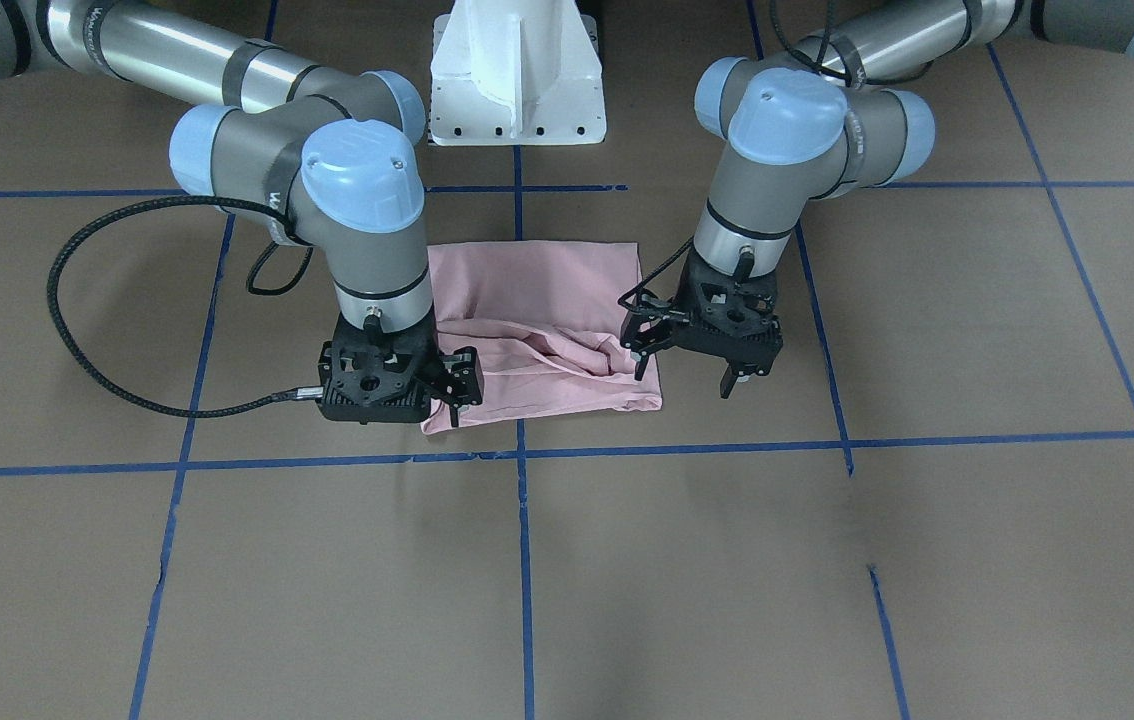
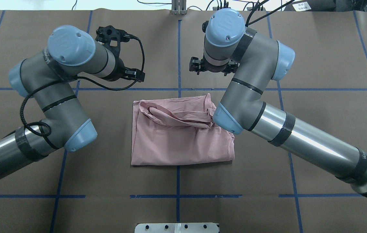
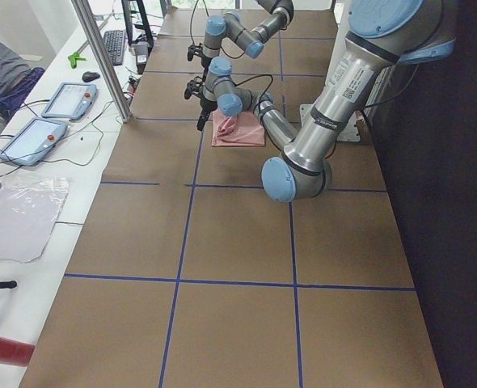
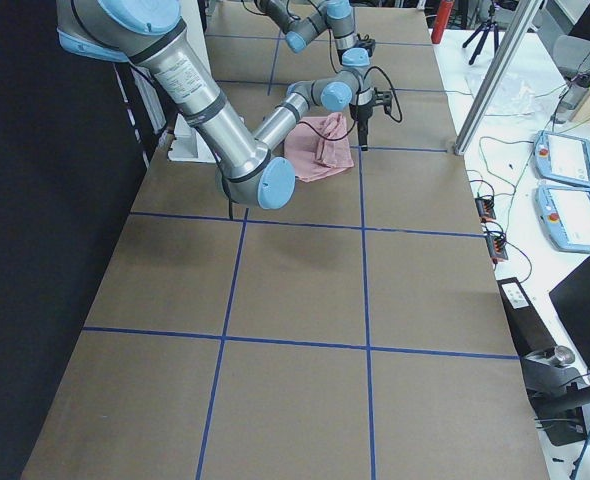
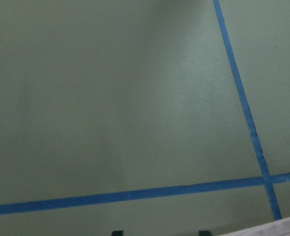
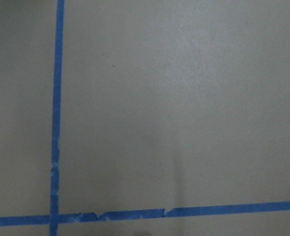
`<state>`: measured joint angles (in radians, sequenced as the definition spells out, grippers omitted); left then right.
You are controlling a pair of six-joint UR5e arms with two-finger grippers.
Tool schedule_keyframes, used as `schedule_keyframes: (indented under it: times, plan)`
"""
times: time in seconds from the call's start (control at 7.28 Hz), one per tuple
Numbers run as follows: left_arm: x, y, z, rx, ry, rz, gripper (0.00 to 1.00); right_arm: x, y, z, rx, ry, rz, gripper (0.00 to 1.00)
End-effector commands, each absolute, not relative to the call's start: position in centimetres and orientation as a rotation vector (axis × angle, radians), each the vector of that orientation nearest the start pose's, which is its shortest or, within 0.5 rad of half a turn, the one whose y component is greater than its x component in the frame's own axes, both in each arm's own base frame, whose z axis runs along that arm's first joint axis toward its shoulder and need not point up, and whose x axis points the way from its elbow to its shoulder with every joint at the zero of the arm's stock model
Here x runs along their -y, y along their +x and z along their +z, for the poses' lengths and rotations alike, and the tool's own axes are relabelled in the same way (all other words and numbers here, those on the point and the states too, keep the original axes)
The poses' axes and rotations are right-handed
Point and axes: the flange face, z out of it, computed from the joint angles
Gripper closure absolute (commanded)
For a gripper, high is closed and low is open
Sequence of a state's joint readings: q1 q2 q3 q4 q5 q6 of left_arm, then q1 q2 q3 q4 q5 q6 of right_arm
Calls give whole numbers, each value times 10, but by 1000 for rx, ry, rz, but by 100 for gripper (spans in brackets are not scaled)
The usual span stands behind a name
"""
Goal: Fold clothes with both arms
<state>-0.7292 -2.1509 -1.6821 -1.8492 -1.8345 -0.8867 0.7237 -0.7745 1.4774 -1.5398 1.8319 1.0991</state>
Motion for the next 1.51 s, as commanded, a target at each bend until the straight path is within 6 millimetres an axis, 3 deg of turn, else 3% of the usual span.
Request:
schedule_keyframes:
  times: [0.0, 0.27, 0.41, 0.55, 0.69, 0.82, 0.96, 1.1, 1.24, 1.37]
  plan:
    - [512, 354, 248, -835, 503, 183, 0, 592, -403, 245, 743, 198, 45, 0]
    - [494, 244, 257, -756, 521, 297, 0, 576, -255, 288, 724, 208, -102, 0]
    - [497, 176, 287, -706, 533, 362, 0, 570, -179, 310, 681, 203, -179, 0]
    - [505, 120, 338, -616, 532, 442, 0, 570, -123, 350, 626, 200, -243, 0]
    - [510, 70, 370, -568, 523, 420, 0, 555, -83, 409, 584, 157, -258, 0]
    - [490, 53, 447, -550, 368, 336, 0, 529, -54, 473, 562, 62, -204, 0]
    - [496, 42, 492, -538, 287, 284, 0, 517, -37, 506, 557, 24, -161, 0]
    - [506, -2, 517, -525, 306, 196, 0, 515, -13, 532, 620, -12, -100, 0]
    - [509, -35, 566, -581, 270, 126, 0, 483, 8, 577, 709, -23, -94, 0]
    - [498, -65, 606, -717, 270, 127, 0, 445, 30, 624, 715, 12, -98, 0]
